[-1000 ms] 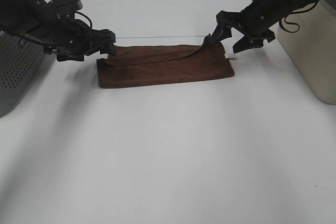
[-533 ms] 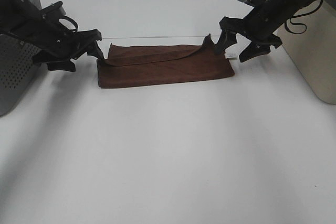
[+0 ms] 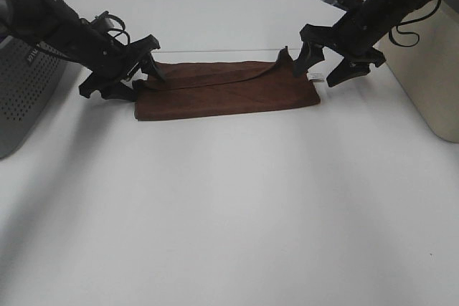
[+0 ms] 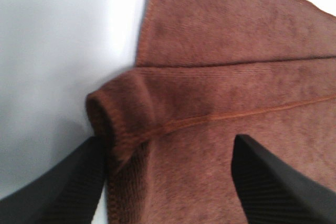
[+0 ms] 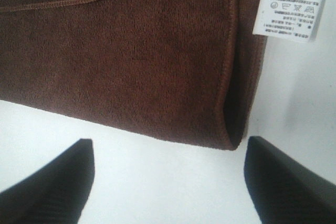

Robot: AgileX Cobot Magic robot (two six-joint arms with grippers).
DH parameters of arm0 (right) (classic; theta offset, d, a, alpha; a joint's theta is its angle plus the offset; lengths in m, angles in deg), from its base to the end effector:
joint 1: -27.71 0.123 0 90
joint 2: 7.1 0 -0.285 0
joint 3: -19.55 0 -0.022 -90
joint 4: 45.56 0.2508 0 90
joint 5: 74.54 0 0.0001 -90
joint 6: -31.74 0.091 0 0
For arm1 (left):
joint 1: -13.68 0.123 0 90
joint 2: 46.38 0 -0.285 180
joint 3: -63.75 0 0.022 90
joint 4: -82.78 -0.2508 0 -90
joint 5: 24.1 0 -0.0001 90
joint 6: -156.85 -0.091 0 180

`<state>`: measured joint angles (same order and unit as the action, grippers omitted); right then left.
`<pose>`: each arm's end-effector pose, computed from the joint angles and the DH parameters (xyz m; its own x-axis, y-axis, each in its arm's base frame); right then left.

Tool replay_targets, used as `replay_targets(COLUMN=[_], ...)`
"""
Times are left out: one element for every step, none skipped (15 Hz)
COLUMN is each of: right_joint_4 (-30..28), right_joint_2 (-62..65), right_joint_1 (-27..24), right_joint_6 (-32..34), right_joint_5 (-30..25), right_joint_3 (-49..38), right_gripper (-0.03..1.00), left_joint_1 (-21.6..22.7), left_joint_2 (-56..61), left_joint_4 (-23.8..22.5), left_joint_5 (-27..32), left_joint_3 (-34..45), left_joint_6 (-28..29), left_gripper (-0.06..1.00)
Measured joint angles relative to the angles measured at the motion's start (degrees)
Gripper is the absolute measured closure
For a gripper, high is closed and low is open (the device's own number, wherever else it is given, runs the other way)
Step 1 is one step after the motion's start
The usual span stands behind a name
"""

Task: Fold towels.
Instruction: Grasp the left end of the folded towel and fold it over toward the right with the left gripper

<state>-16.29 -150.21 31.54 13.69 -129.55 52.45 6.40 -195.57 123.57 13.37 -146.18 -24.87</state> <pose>0.4938 0.0696 0.1490 -0.9452 -0.0670 -0.3194 -0.1921 0.9055 0.3785 0.5080 -0.1014 0.0937 -0.8897 -0.3859 -0.2439 -0.1942 0.8034 -0.5629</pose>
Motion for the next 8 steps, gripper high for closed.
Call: replay_targets(right_joint_4=[-0.1, -0.2, -0.5, -0.9, -1.1, -1.3, -1.4, -1.8], right_joint_2=[0.0, 0.0, 0.0, 0.0, 0.0, 0.0, 0.0, 0.0], right_joint_1=[0.0, 0.0, 0.0, 0.0, 0.0, 0.0, 0.0, 0.0], right_joint_6=[0.0, 0.0, 0.0, 0.0, 0.0, 0.0, 0.0, 0.2], right_joint_5=[0.0, 0.0, 0.0, 0.0, 0.0, 0.0, 0.0, 0.0], right_joint_3=[0.0, 0.0, 0.0, 0.0, 0.0, 0.0, 0.0, 0.0], right_gripper=[0.21, 0.21, 0.21, 0.21, 0.21, 0.21, 0.21, 0.21], left_joint_1=[0.0, 0.0, 0.0, 0.0, 0.0, 0.0, 0.0, 0.1], left_joint_2=[-0.7, -1.0, -1.2, -1.5, -1.7, -1.8, -1.8, -1.7], left_joint_4=[1.3, 1.9, 2.0, 1.9, 1.9, 1.9, 1.9, 1.7], left_joint_5=[0.9, 1.3, 1.4, 1.5, 1.5, 1.5, 1.5, 1.7], left_joint_3=[-0.9, -1.1, -1.1, -1.1, -1.1, -1.1, -1.1, -1.1], left_joint_6=[-0.5, -1.0, -1.2, -1.3, -2.1, -3.4, -4.4, -4.6], left_gripper=[0.35, 0.42, 0.51, 0.64, 0.77, 0.86, 0.91, 0.92])
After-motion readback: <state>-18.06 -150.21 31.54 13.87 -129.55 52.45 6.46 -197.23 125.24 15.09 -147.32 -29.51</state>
